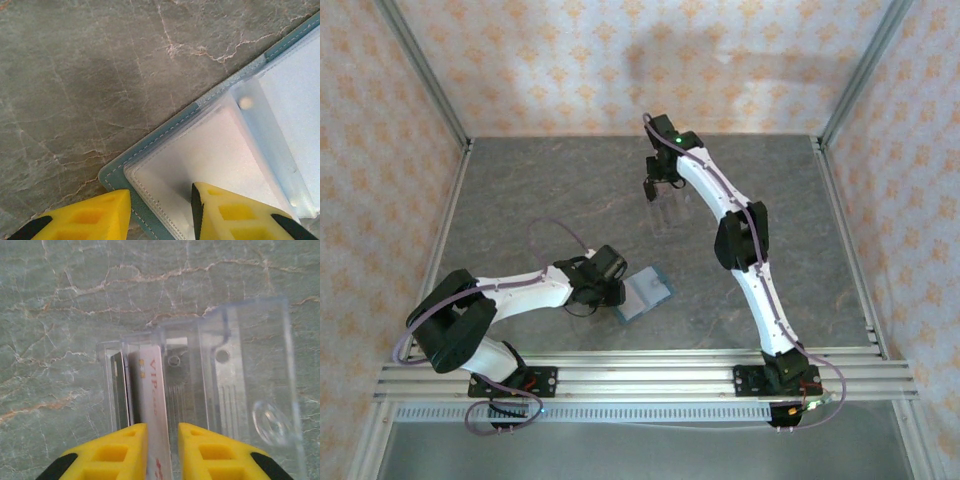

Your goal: Put the credit cards into the card holder

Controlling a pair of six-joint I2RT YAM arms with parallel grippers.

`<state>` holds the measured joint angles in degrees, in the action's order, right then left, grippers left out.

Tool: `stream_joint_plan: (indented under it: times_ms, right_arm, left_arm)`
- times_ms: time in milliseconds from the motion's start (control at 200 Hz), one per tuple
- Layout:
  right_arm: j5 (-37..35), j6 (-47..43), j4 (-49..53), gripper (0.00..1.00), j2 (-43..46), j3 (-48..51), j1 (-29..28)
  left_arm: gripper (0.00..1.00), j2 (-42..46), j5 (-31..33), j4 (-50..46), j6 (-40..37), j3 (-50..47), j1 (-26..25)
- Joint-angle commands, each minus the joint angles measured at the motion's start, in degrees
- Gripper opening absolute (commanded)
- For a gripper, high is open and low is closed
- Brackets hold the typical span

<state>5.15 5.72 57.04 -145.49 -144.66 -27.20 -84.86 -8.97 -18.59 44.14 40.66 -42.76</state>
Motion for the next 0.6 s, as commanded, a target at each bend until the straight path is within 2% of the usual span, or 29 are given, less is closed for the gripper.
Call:
stream_joint_plan:
  times_ms: [0,405,595]
  right_arm:
    - [0.22,-0.49,0.71,0.23,-1.27,-1.33,-0.10]
    - [1.95,-1.94,0.01,0.20,-2.42,-0.80,-0.56]
    - [-0.05,-3.75,0.25,0.17,-2.92,-0.64,-1.34]
  left_arm:
    - [0.37,-0.23,0.80,-1.63,0.68,-1.86,-0.37]
    - [0.37,0.07,1.24,-1.71,0.86,-2.30,-0.30]
    - [0.37,-0.04,1.24,-1.63,1.03,-2.52,-0.29]
